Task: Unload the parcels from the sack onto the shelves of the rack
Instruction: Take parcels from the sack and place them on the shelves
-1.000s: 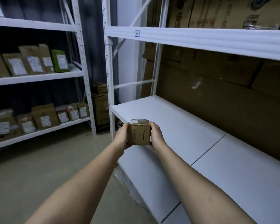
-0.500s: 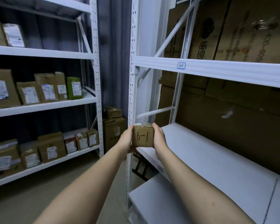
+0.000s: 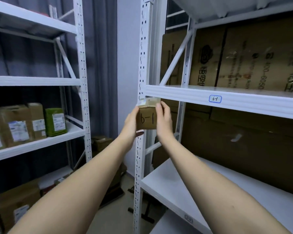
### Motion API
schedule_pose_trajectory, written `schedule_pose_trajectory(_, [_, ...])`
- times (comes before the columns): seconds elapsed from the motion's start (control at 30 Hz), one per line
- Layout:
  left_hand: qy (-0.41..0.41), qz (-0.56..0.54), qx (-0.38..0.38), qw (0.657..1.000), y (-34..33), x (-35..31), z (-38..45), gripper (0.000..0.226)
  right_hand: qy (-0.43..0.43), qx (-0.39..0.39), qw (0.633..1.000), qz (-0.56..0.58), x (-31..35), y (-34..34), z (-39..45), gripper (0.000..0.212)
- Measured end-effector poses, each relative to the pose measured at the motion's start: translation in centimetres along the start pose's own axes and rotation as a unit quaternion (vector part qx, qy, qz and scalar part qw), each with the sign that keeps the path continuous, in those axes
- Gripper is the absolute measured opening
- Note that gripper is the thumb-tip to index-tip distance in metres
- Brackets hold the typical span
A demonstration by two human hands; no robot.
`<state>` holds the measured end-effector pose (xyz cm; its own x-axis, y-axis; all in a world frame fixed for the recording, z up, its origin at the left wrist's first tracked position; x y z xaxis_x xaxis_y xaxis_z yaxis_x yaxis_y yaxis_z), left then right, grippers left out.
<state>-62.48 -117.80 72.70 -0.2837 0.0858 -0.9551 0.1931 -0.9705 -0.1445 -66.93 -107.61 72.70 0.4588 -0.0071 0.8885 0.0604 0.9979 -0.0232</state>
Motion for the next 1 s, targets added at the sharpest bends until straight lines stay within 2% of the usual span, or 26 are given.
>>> schedule_pose_trajectory(0.1, [-0.056,-0.018,0.020,0.998,0.2,-2.9,2.9,0.032,0.046,-0.021,0.999,-0.011,2.9,-1.3,2.7,0.079])
schedule_pose_trajectory(0.17, [-0.098,-0.019,0.040,0.994,0.0,-4.5,5.5,0.036,0.094,-0.055,0.994,-0.017,4.5,-2.1,5.0,0.084])
schedule_pose_trajectory(0.3, [-0.116,-0.030,0.047,0.992,-0.6,-6.5,7.9,0.033,0.151,-0.066,0.983,-0.085,7.0,-2.1,7.2,0.072])
schedule_pose_trajectory(0.4, [-0.111,0.000,0.074,0.991,-1.5,-7.5,10.8,0.037,0.184,-0.111,0.961,-0.175,7.3,-1.9,9.8,0.061])
schedule_pose_trajectory(0.57, [-0.114,0.076,0.120,0.983,-2.4,-8.1,14.7,0.038,0.160,-0.117,0.944,-0.265,7.1,-1.2,13.1,0.059])
schedule_pose_trajectory(0.67, [-0.143,0.152,0.124,0.970,-1.9,-8.4,17.3,0.029,0.123,-0.112,0.943,-0.290,7.2,-1.0,14.6,0.060])
schedule_pose_trajectory(0.77, [-0.205,0.229,0.161,0.938,-1.2,-8.8,19.9,0.029,0.102,-0.116,0.930,-0.334,7.3,-1.5,15.7,0.059])
schedule_pose_trajectory(0.9, [-0.279,0.284,0.175,0.900,-0.2,-9.2,22.7,0.053,0.076,-0.137,0.920,-0.360,6.6,-2.4,16.8,0.055])
schedule_pose_trajectory(1.0, [-0.337,0.321,0.175,0.868,0.0,-9.4,24.5,0.048,0.059,-0.166,0.918,-0.356,6.0,-2.8,17.6,0.052])
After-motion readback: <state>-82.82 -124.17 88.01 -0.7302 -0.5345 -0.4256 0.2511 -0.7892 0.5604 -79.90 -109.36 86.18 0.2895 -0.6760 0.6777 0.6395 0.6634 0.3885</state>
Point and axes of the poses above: each hand's wrist, its own z-axis towards the middle knuckle, its own y-axis out of the back of the hand, x = y × z, the point moved 2 cm from there along z, towards the middle knuckle
